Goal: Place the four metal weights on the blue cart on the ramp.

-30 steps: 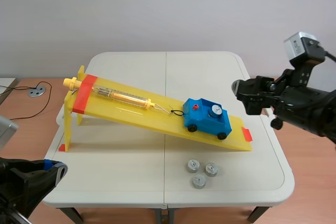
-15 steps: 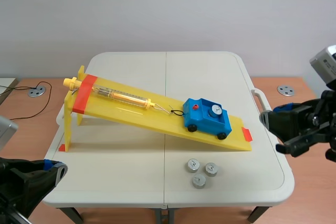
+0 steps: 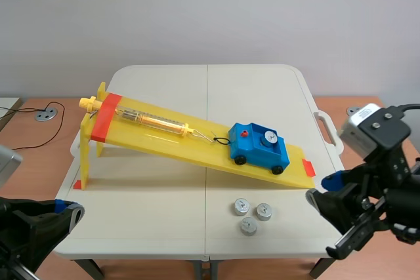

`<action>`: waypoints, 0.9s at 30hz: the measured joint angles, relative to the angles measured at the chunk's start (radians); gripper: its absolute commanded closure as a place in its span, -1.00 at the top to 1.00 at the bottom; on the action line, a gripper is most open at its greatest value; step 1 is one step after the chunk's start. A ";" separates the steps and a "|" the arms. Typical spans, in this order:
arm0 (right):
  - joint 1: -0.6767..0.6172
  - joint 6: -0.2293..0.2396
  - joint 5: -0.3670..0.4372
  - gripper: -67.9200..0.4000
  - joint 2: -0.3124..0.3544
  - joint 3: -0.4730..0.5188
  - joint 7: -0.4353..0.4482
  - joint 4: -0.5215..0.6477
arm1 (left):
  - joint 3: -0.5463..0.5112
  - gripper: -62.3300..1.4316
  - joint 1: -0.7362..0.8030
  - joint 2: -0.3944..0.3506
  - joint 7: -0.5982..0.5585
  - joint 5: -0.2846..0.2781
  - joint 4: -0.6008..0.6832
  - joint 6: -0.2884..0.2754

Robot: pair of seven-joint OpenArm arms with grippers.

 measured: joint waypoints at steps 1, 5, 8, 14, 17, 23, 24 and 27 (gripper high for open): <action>0.003 -0.006 -0.030 -0.36 0.000 -0.024 0.009 -0.002 | 0.000 -0.86 0.000 0.000 0.000 0.000 0.000 0.000; 0.034 -0.024 -0.121 -0.36 -0.001 -0.114 0.045 -0.037 | 0.000 -0.86 0.000 0.000 0.000 0.000 0.000 0.000; 0.067 -0.040 -0.163 -0.36 -0.009 -0.159 0.064 -0.081 | 0.000 -0.86 0.000 0.000 0.000 0.000 0.000 0.000; 0.142 -0.043 -0.219 -0.35 -0.037 -0.228 0.092 -0.184 | 0.000 -0.86 0.000 0.000 0.000 0.000 0.000 0.000; 0.172 -0.062 -0.247 -0.35 -0.051 -0.264 0.106 -0.229 | 0.000 -0.86 0.000 0.000 0.000 0.000 0.000 0.000; 0.222 -0.105 -0.291 -0.35 -0.078 -0.330 0.118 -0.312 | 0.000 -0.86 0.000 0.000 0.000 0.000 0.000 0.000; 0.229 -0.111 -0.296 -0.35 -0.083 -0.337 0.122 -0.327 | 0.000 -0.86 0.000 0.000 0.000 0.000 0.000 0.000; 0.244 -0.127 -0.311 -0.35 -0.093 -0.355 0.136 -0.369 | 0.000 -0.86 0.000 0.000 0.000 0.000 0.000 0.000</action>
